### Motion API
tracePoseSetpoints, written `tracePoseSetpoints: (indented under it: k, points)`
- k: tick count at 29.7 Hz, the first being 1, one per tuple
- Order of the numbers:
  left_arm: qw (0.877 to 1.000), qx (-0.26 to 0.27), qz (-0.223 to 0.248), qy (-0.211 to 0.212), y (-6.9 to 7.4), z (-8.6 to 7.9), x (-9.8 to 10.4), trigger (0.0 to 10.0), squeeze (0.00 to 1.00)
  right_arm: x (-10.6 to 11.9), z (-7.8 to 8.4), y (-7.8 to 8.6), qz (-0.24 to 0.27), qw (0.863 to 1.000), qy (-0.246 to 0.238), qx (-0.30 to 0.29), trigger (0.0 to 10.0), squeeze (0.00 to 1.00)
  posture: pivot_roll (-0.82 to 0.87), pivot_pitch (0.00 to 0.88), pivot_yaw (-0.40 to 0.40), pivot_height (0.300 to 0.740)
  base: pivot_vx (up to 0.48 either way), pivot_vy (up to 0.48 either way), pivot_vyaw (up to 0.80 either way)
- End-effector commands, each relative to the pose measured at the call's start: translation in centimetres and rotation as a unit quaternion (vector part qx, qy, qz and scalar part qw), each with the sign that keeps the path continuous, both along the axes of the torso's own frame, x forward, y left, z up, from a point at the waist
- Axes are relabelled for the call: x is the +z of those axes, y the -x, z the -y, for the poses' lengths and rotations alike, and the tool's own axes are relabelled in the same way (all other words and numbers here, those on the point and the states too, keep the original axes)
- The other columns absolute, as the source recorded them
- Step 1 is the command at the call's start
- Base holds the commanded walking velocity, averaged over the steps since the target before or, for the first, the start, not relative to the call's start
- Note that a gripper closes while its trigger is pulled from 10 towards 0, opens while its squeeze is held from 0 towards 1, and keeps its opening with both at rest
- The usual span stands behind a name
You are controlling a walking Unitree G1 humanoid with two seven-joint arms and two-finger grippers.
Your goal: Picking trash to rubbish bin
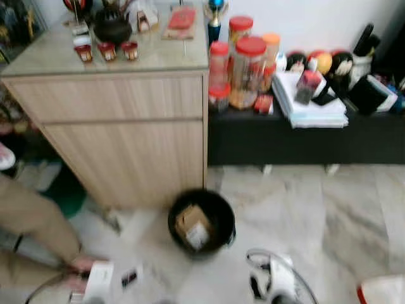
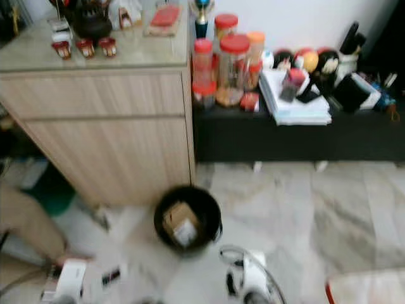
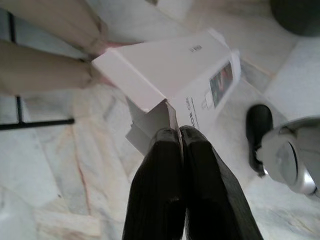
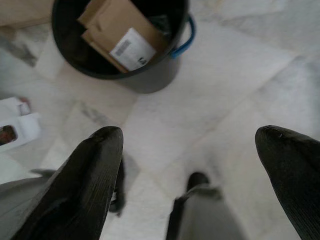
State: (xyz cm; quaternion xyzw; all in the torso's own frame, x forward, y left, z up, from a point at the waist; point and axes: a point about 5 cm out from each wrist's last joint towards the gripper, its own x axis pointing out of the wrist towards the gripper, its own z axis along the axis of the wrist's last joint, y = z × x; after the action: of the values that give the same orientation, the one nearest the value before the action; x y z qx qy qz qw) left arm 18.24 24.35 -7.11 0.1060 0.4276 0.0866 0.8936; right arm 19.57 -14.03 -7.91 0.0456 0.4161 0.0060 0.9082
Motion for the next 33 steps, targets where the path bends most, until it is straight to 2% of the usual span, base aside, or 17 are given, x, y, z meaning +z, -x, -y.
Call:
tracePoseSetpoints:
  k: [1,12,27,33]
  points:
    - [1.000,0.002,-0.006,-0.001,0.3,0.0,-0.2,10.0,0.00,-0.3,1.1,0.6,-0.010,1.000,0.009,-0.013,10.0,0.00,0.14,0.154,0.047,0.728,0.289,0.000,0.00]
    - [1.000,-0.006,-0.001,-0.003,0.0,0.0,0.0,10.0,0.00,-0.3,1.1,0.6,-0.010,1.000,0.009,-0.012,10.0,0.00,0.14,0.153,0.049,0.728,0.287,0.000,0.00]
    - [0.999,-0.031,0.034,-0.009,-2.0,0.1,1.1,10.0,0.00,-0.2,0.9,0.4,-0.009,1.000,0.004,-0.008,10.0,0.00,0.14,0.145,0.054,0.728,0.287,0.000,0.00]
    - [0.997,-0.057,0.057,-0.012,-3.4,0.5,1.9,10.0,0.00,-0.3,0.8,0.5,-0.012,1.000,0.005,-0.002,10.0,0.00,0.14,0.132,0.058,0.728,0.288,0.000,0.00]
